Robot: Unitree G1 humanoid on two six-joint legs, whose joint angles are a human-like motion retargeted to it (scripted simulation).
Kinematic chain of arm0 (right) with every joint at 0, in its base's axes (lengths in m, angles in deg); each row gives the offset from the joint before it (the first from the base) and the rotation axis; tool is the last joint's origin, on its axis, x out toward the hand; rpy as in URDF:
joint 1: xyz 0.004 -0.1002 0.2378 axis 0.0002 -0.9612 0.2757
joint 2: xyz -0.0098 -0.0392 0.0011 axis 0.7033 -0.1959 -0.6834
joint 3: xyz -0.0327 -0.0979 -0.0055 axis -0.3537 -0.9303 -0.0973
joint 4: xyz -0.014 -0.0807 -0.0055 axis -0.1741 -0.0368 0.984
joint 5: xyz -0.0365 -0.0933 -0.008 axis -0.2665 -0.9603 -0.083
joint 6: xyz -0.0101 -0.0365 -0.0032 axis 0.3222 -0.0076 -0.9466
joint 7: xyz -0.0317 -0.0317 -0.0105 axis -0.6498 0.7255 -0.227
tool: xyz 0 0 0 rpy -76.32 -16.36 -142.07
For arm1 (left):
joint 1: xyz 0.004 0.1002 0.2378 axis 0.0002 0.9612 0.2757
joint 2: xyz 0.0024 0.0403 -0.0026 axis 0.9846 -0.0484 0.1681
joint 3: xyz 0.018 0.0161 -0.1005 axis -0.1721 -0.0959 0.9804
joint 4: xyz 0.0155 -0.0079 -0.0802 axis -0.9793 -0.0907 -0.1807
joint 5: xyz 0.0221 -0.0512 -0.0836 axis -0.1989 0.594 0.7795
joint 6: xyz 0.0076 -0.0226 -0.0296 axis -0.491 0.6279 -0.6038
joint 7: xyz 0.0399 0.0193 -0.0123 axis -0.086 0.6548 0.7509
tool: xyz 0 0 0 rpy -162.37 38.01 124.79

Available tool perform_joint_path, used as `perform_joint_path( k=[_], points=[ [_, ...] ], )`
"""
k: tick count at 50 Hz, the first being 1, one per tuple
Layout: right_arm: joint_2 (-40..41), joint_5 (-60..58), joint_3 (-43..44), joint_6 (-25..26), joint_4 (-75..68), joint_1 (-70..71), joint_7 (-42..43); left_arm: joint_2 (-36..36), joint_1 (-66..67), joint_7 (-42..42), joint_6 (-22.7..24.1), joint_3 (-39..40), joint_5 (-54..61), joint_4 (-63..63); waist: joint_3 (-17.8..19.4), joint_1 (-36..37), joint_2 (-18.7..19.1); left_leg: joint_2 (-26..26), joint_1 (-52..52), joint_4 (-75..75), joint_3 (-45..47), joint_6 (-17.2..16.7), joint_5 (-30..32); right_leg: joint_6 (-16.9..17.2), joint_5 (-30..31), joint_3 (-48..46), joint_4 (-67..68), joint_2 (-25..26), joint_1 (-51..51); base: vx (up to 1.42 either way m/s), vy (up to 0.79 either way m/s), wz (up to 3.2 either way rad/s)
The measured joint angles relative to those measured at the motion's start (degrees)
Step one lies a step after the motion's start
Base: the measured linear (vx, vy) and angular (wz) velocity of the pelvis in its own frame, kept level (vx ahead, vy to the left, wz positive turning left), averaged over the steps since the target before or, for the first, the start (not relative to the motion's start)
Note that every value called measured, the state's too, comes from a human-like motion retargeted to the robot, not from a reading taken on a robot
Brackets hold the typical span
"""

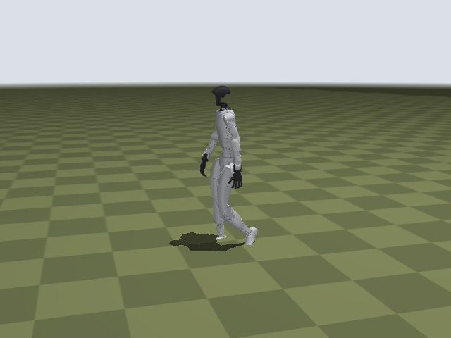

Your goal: Sport exercise

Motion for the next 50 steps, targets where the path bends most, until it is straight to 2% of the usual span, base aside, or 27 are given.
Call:
perform_joint_path(
  k=[5, 10, 22, 26, 28, 31, 33, 50],
  points=[
    [0.0, -0.5, -0.4, 0.0, 0.8, -0.3, -0.2, 0.1, 0.2, 0.1, -0.2, 0.7, -0.2, 0.1, 0.3, 0.1, 0.9, 0.7, -1.3, 1.3, -1.7, -1.2, 1.8, 0.0, 0.0, 1.0, 1.1, 1.8, -0.5, 0.0, 0.0, 0.0],
    [-0.8, -1.2, -0.1, 0.0, 1.6, 0.1, -0.6, 0.0, -0.5, 0.4, -0.4, 0.8, -0.9, 0.0, 0.0, 0.3, 0.5, -1.5, -3.2, 0.7, -4.6, -3.8, 4.1, 0.0, -0.6, 1.5, 1.8, 1.1, -1.3, 0.0, 0.0, 0.0],
    [-2.2, -2.2, 0.3, 0.2, 2.2, 0.2, -0.9, -0.6, -1.9, 0.2, -0.6, 0.6, -2.8, 0.5, -0.2, 0.6, 1.5, -3.5, -5.4, -0.1, -8.1, -6.4, 4.7, 0.0, 0.0, 3.2, 2.5, 2.4, -2.3, 0.0, 0.0, 0.0],
    [-2.9, -1.9, 0.8, 0.3, 2.4, 0.1, -0.8, -0.8, -2.9, 0.0, -0.6, 0.6, -3.3, 1.3, -0.3, 0.6, 2.1, -3.4, -5.7, -0.3, -8.8, -6.8, 4.3, 0.0, 0.3, 3.5, 3.0, 3.2, -2.7, 0.0, 0.01, -0.05],
    [-3.8, -1.5, 1.6, 0.4, 2.8, 0.5, -0.9, -0.8, -4.1, -0.1, -0.8, 0.5, -3.7, 1.7, -0.6, 0.4, 1.2, -4.8, -6.0, -1.4, -8.6, -6.6, 4.6, 0.0, -0.1, 3.5, 3.5, 2.0, -3.4, 0.0, 0.0, 0.0],
    [-4.2, -1.1, 1.8, 0.4, 3.2, 0.2, -0.6, -0.7, -4.7, -0.4, -0.7, 0.7, -4.1, 2.3, -0.5, 0.2, 2.1, -3.5, -6.1, -1.1, -9.0, -6.6, 3.8, 0.0, 0.3, 3.9, 3.9, 3.5, -3.6, 0.0, 0.0, 0.0],
    [-5.1, -0.5, 2.6, 0.5, 3.8, 0.6, -0.7, -0.8, -6.0, -0.5, -0.8, 0.6, -4.5, 2.7, -0.9, 0.0, 1.3, -4.7, -6.4, -2.2, -8.6, -6.2, 3.9, 0.0, 0.0, 3.8, 4.2, 2.4, -4.3, 0.0, 0.0, 0.0],
    [-8.1, 1.7, 4.3, 0.6, 6.1, 0.7, -0.5, -1.1, -8.6, -0.9, -1.4, 0.9, -6.7, 3.6, -1.5, -0.5, 2.2, -3.0, -8.3, -2.0, -8.0, -5.2, 2.1, 0.0, 0.4, 4.4, 5.7, 4.0, -6.9, 0.0, 0.0, 0.0]
  ],
)
